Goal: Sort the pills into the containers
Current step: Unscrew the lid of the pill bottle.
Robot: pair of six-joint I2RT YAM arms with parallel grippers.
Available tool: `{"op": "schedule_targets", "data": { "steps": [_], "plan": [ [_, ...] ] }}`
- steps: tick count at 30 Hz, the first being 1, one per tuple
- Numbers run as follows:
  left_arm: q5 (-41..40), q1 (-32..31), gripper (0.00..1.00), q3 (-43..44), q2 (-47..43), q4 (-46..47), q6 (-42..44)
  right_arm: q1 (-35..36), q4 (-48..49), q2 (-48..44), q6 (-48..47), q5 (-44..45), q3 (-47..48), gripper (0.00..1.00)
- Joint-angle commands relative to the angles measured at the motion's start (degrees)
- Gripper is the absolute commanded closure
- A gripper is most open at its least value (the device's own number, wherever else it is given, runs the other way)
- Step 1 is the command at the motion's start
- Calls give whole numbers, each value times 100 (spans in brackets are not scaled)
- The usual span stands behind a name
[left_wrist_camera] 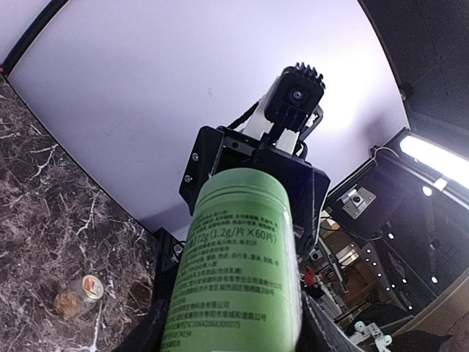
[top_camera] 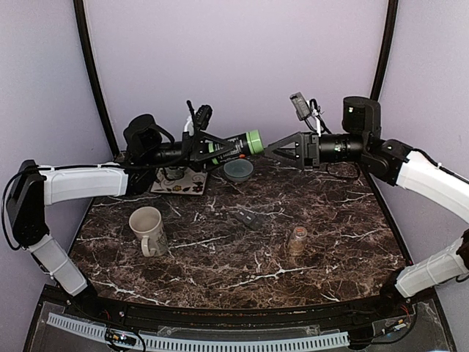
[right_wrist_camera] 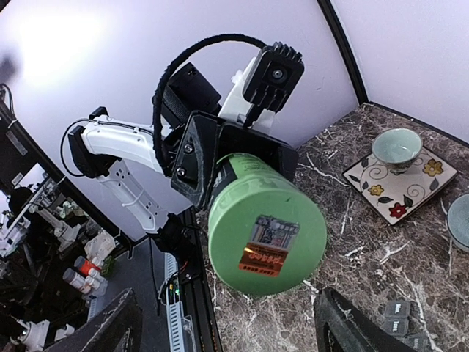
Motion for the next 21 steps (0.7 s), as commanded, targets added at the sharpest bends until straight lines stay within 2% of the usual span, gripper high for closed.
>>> {"op": "schedule_targets", "data": {
  "steps": [1, 8, 12, 21],
  "plan": [
    [-176, 18, 100, 40, -340, -548, 963, -74, 887, -90, 1228, -12, -191, 17],
    [-426, -92, 100, 95, -654, -1487, 2143, -119, 1510, 286, 2897, 32, -390, 14],
    [-511, -115, 100, 68, -755, -1594, 2341, -111, 795, 479, 2770, 196, -22, 14],
    [-646, -218, 100, 110, -814, -1983, 2723, -105, 840, 605, 2959, 36, 66, 16]
  ]
}}
